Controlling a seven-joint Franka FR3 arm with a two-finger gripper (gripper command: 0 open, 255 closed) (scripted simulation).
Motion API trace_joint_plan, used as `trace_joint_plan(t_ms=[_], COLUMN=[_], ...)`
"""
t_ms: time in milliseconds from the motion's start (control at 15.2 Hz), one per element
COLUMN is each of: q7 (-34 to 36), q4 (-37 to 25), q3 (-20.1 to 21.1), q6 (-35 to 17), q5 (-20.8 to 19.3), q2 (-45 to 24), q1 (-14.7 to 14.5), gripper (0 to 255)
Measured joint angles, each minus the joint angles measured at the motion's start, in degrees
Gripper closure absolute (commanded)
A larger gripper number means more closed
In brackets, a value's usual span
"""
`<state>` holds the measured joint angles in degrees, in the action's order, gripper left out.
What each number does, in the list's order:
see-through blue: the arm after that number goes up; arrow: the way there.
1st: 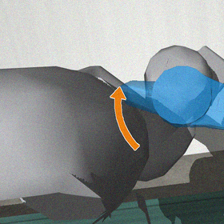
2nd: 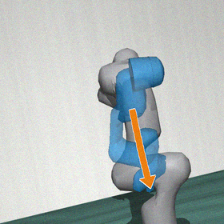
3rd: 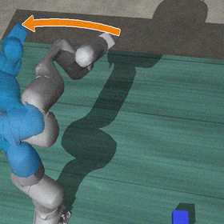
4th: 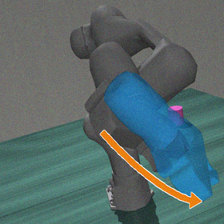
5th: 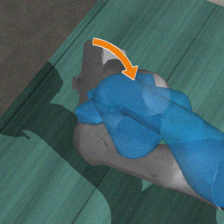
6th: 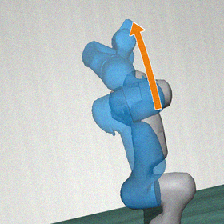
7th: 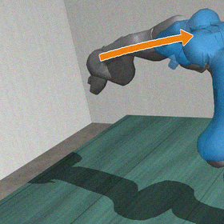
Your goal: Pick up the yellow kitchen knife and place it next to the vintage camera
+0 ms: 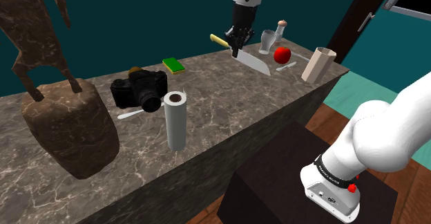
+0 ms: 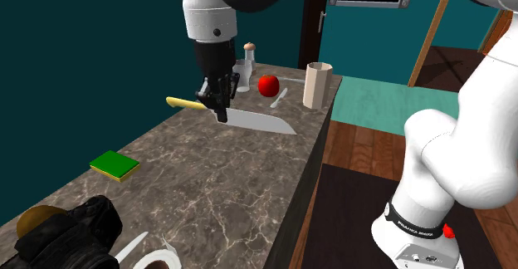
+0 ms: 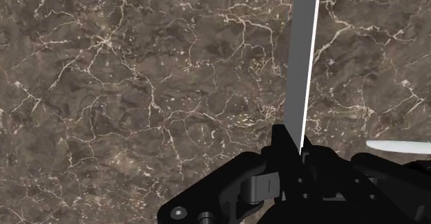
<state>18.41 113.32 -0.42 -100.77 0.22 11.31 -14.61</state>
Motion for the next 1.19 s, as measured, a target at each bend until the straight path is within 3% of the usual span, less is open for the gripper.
trace_joint_plan(t_ms=[396,1188], q7=[8.41,8.91], q4=[1.05,8.99], q3=[5.17,5.59], q6=[-0.62,-9.25], q5=[1.27,1.36], q2=[0.50,-0.21], q1=[-3.63,-3.87], gripper=[255,255])
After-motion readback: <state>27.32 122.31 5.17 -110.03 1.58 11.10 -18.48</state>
